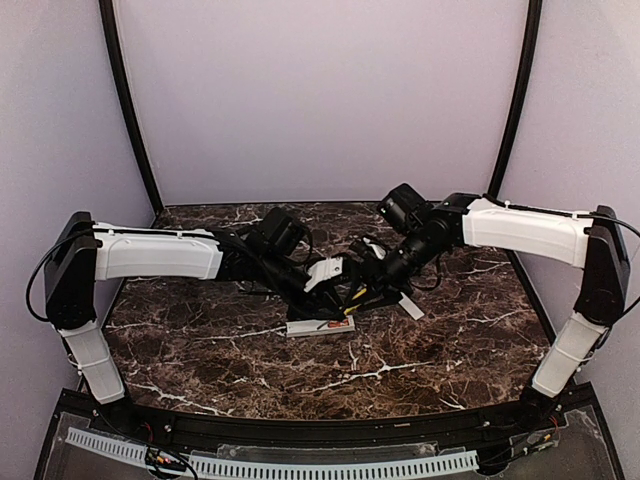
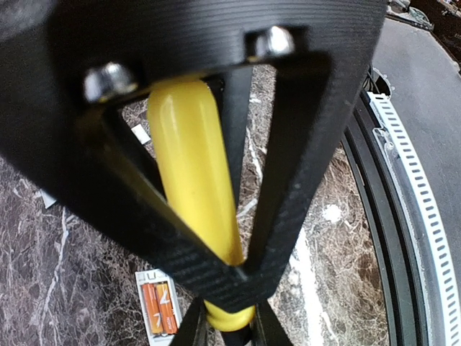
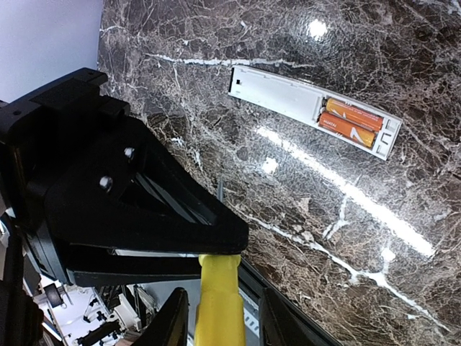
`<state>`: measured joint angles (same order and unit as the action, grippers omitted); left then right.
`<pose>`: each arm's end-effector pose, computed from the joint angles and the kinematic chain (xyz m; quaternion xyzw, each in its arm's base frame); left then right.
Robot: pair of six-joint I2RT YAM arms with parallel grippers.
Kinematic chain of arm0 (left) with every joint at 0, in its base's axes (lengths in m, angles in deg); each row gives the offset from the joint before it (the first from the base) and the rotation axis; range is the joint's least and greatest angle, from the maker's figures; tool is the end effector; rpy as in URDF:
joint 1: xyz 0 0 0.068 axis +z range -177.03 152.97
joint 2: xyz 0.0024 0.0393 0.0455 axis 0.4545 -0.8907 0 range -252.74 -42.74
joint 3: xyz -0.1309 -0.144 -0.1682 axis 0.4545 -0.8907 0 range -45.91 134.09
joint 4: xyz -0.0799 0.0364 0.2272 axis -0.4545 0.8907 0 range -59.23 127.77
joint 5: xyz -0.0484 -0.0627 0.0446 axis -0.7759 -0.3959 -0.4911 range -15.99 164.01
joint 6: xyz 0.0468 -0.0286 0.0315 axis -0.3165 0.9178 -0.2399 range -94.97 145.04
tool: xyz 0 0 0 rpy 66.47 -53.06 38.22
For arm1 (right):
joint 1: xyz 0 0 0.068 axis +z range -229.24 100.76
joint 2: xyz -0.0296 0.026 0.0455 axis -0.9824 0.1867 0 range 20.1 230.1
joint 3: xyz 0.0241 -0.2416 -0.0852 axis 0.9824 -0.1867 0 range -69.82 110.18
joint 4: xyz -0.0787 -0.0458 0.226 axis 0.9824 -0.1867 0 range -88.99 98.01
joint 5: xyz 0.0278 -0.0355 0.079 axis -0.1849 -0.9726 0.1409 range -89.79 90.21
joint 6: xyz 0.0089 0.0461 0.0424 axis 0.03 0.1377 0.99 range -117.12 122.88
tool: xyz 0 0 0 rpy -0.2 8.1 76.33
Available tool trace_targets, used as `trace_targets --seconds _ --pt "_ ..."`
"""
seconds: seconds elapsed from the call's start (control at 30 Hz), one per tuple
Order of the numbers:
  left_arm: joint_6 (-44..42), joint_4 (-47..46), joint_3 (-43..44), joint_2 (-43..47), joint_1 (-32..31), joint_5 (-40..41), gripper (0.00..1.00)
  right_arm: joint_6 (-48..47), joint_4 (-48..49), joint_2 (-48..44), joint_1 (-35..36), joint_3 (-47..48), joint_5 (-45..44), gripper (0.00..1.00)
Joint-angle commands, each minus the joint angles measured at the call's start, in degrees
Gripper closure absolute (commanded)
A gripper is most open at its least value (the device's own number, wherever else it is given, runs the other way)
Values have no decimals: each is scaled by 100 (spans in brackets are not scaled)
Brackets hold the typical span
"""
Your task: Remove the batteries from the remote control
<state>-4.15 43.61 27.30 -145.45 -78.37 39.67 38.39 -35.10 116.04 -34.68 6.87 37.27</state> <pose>0.2191 -0.3178 0.2194 0.6558 0.5899 -0.3392 0.3268 0.2153 0.2532 0.2424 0.1483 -0.9119 -0.3819 0.0251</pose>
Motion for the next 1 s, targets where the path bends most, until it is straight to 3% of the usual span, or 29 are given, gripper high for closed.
trace_targets --seconds 0.0,0.4,0.57,0.67,0.97 --pt "134 -141 53 19 -35 21 100 150 240 -124 89 -102 -228 69" --pt "132 -173 28 10 -35 126 100 304 273 -232 115 -262 -291 75" --pt "98 -167 7 52 -29 113 100 398 365 -298 115 -253 -391 66" --pt "78 -167 -14 84 -35 81 100 436 354 -339 109 -195 -502 65" --pt "47 -195 -35 94 -70 -44 100 493 264 -254 92 -163 -417 72"
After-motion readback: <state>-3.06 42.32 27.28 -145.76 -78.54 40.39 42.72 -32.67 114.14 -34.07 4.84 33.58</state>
